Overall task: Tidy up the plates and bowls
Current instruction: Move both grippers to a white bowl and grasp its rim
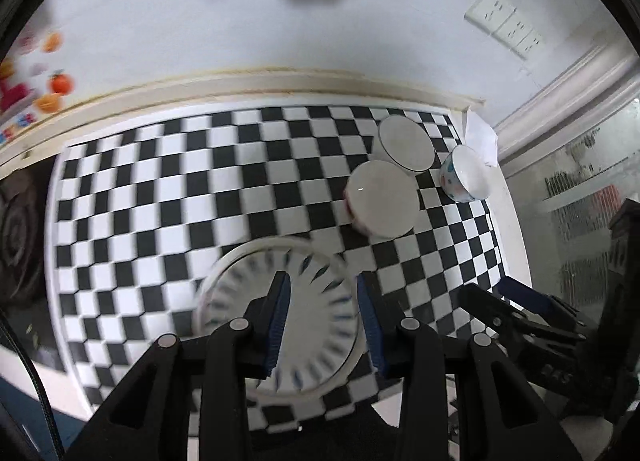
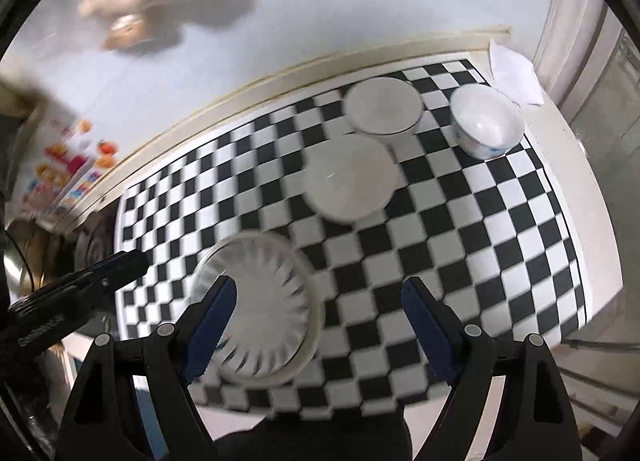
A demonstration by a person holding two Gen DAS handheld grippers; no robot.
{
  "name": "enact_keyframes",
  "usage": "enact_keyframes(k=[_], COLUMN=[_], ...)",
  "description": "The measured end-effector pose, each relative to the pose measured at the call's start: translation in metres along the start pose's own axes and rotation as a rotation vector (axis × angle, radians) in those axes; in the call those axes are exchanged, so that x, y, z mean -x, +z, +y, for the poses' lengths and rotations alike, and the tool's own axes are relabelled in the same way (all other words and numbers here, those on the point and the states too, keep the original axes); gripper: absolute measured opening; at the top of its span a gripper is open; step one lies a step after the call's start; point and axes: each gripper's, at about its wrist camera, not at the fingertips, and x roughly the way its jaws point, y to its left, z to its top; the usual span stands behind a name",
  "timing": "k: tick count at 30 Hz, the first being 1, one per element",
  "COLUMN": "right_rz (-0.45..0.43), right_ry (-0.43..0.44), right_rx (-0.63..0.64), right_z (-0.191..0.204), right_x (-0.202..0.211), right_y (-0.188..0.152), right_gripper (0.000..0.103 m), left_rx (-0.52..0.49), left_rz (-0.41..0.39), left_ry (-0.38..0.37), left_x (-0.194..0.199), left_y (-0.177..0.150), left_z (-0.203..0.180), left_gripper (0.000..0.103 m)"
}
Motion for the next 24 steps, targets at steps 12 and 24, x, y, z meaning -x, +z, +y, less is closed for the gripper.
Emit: enact_keyframes(k=[12, 24], right_rz=[0.246, 0.397], right_ry=[0.071, 0.102], right_rx=[-0.022, 0.073], right_z=[-0.078, -0.086], right_x=[-0.148, -0.21], right_y=[0.11, 0.125], right_gripper=[0.065, 0.011], left_rx=[0.138, 0.204], left_rz=[0.264, 0.315], left_ry=[0.028, 0.113], left_x=[-0.171, -0.221], left_y=[0.095, 0.09], left_z=[-0.025, -0.026], left_gripper=[0.031, 0.012])
